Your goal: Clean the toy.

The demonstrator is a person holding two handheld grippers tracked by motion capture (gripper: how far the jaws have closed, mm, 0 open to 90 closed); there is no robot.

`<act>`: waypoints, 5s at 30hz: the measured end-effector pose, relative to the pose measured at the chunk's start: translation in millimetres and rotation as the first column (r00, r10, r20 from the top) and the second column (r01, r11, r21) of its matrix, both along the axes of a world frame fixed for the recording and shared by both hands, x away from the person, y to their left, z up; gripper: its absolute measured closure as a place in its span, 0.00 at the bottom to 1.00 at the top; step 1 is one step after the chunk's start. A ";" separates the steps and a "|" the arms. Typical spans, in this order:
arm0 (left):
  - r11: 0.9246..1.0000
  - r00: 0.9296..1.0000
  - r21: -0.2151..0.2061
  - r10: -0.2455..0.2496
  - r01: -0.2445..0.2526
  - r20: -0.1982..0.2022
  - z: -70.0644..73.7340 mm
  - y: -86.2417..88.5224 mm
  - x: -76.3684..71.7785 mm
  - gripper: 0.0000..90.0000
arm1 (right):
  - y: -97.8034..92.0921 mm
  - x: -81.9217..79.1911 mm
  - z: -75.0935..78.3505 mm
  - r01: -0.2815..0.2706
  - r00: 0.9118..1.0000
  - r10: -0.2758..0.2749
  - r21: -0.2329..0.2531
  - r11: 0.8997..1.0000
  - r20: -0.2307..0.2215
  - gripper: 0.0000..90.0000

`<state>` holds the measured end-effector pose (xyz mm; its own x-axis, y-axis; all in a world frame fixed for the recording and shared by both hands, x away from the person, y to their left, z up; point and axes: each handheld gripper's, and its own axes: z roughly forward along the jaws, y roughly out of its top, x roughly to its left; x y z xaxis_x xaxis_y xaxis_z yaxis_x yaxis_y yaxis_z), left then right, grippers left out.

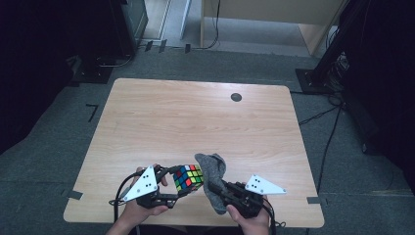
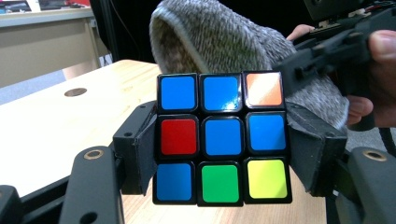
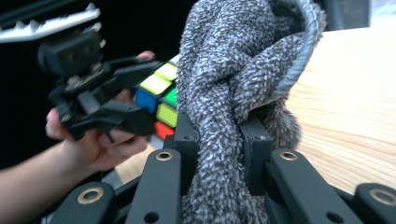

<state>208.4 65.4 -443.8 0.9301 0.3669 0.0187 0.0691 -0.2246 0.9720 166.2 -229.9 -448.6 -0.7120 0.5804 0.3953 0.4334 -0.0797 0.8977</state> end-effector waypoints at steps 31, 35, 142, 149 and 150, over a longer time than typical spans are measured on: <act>0.952 0.958 0.296 -0.009 -0.080 0.286 -3.8 -24.9 -25.1 0.38 | -4.1 0.5 13.1 0.079 0.991 -0.091 -0.125 0.989 -0.096 0.80; 0.955 0.956 0.289 -0.022 -0.067 0.293 -2.8 -27.9 -28.5 0.38 | 10.3 -5.7 22.9 -0.021 0.997 0.015 -0.095 0.995 -0.071 0.80; 0.949 0.966 -0.184 0.243 -0.256 -0.092 6.6 -4.4 -7.7 0.38 | 27.9 -1.7 -23.6 0.311 0.941 -0.330 -0.191 0.931 -0.077 0.83; 0.948 0.960 -0.166 0.258 -0.272 -0.106 3.1 -10.7 -7.0 0.38 | 59.4 -12.3 -22.1 0.142 0.986 -0.157 -0.210 0.967 -0.058 0.83; 0.947 0.959 -0.164 0.260 -0.276 -0.112 2.4 -11.3 -6.9 0.38 | 67.1 -15.8 -20.1 0.101 0.993 -0.112 -0.209 0.973 -0.043 0.83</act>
<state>201.4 54.1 -441.4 0.7917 0.5931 -0.1463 0.1899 -0.0114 0.9817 150.4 -162.8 -468.7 -0.6225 0.7246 0.2956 0.4806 0.0559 0.8751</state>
